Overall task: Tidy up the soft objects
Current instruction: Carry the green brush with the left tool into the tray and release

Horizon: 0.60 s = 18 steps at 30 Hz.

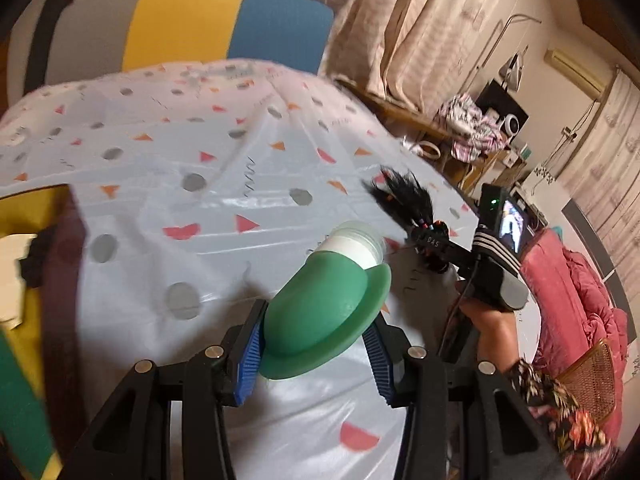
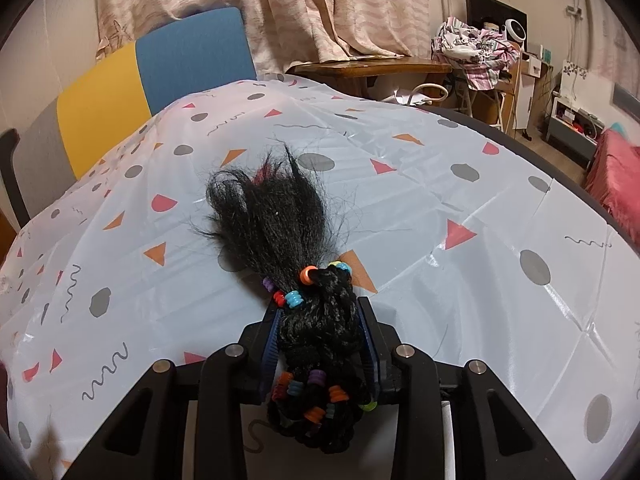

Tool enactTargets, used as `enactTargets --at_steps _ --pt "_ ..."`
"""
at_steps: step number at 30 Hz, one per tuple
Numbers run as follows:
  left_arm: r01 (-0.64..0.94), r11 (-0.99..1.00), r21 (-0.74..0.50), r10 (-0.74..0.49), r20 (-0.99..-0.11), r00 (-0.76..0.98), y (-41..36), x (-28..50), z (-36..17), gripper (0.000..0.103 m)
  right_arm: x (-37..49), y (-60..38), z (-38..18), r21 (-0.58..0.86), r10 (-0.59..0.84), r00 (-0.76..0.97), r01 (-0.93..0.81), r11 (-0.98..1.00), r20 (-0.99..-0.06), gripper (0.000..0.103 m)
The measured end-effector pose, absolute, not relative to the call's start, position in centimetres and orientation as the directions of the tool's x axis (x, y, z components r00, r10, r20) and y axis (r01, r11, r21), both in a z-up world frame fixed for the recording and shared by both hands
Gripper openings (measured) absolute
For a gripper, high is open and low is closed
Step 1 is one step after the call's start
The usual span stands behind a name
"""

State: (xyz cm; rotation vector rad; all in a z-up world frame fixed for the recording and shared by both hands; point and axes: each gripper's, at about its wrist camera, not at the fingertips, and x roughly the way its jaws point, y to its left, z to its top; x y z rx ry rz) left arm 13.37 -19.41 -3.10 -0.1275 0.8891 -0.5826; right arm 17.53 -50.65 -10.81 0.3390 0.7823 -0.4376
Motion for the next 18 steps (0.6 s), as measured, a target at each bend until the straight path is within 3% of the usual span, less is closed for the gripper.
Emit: enactTargets --at_steps 8,18 --pt "0.337 0.883 -0.327 -0.469 -0.643 0.605 -11.5 10.1 -0.9 0.047 17.0 -50.3 -10.0 0.139 -0.254 0.665 0.479 0.867 -0.702 0.035" --pt "0.172 0.929 -0.328 -0.351 -0.633 0.69 -1.5 8.1 -0.2 0.047 17.7 -46.7 -8.2 -0.002 -0.281 0.694 0.374 0.927 -0.663 0.035"
